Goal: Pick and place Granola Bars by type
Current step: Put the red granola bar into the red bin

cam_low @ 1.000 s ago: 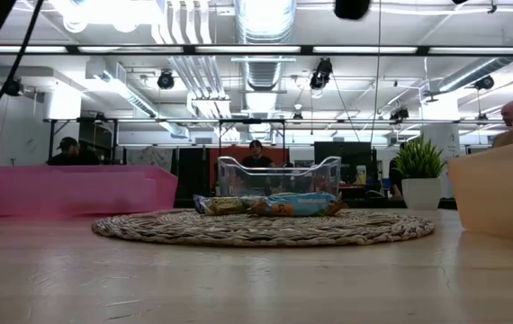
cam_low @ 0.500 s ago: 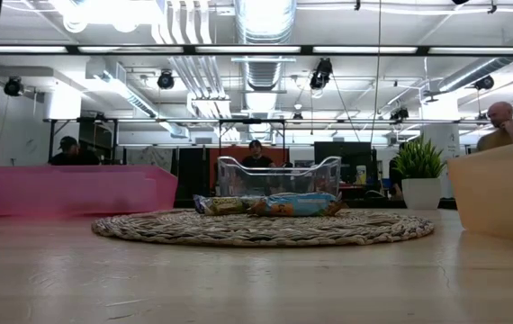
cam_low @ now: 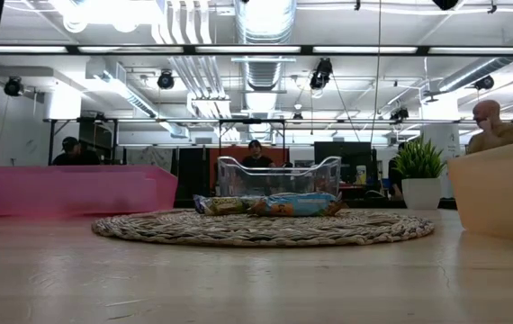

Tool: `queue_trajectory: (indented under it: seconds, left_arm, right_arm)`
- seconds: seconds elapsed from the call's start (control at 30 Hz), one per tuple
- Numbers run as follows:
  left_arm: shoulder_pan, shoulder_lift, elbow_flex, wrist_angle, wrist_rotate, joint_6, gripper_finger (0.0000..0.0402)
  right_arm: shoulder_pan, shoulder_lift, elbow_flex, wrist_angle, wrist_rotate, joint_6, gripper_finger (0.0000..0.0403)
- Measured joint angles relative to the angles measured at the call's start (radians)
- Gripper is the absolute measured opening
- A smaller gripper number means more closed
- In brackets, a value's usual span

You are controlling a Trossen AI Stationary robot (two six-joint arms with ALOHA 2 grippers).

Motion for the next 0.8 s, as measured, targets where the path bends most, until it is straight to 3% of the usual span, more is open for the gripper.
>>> queue_trajectory:
  seconds: [0.2,0.43,0.6,0.8]
  left_arm:
    - [0.054,-0.084,-0.187,0.108,0.098,0.027,0.0]
    - [0.093,-0.319,-0.536,0.319,0.161,0.053,0.0]
    - [0.106,-0.511,-0.722,0.32,0.169,0.053,0.0]
    - [0.121,-0.68,-0.834,0.321,0.163,0.052,0.0]
  right_arm:
    - [0.0,0.041,0.0,0.029,0.0,-0.01,0.0008]
    - [0.0,0.086,0.0,0.064,0.0,-0.01,0.0008]
    - [0.0,0.127,0.0,0.123,0.0,-0.002,0.0008]
    - [0.0,0.196,0.0,0.185,0.0,-0.017,0.0008]
